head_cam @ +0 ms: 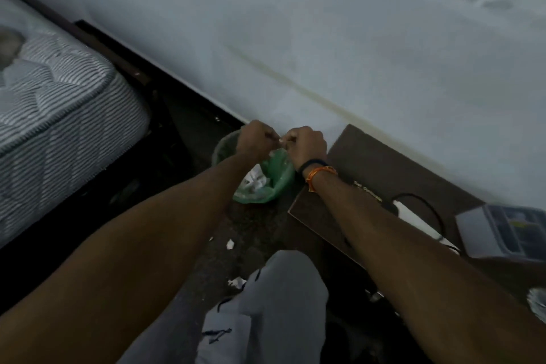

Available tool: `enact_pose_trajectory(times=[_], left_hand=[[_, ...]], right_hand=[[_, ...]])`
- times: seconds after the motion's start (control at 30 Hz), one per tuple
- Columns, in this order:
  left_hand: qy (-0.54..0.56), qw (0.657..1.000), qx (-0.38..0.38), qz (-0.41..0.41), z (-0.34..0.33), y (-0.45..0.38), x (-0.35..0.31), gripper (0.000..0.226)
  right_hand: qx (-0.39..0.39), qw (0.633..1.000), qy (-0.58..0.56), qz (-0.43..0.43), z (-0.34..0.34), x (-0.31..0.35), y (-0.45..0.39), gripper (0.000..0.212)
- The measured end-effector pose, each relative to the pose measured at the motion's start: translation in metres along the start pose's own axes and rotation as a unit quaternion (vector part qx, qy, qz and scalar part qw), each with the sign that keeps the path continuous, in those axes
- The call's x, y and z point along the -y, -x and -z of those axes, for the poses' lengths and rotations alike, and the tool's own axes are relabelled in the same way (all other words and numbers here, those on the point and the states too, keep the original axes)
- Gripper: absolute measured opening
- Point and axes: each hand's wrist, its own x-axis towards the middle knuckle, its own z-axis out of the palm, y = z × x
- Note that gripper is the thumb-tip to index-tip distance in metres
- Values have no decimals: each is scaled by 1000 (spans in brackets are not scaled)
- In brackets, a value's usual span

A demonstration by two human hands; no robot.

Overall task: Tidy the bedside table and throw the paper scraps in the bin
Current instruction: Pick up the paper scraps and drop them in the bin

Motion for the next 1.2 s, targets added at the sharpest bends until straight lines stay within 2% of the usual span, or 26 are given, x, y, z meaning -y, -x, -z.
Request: enact_pose_trajectory(times=[0.13,0.23,0.37,0.57,0.67,0.77,0.9,1.07,1.2], left_hand=[[15,997,9,72,-17,-2,31,12],[19,994,26,101,-27,-11,80,17],[35,992,36,113,-35,-19,110,26],[47,992,62,95,-33,-31,131,58],[34,993,55,99,-20,-14,127,46],[29,993,26,113,-15,0,136,28],[-12,989,29,146,-12,22,156,20],[-84,984,54,149,-20,52,179,20],[-133,973,90,168,-43,71,214,28]], right_hand=[[41,998,52,-10,-24,-6,-6,19],[68,993,95,-3,-68,-10,-19,36],[81,990,112,1,-99,-13,-32,18],[66,992,110,2,-126,-19,-44,16],[60,990,126,19,-129,-19,-35,21],[55,989,129,57,-131,-15,-22,22],[45,986,100,127,-140,-8,1,19],[37,965,50,255,-162,-5,38,14],[91,948,22,303,-205,-26,71,15]])
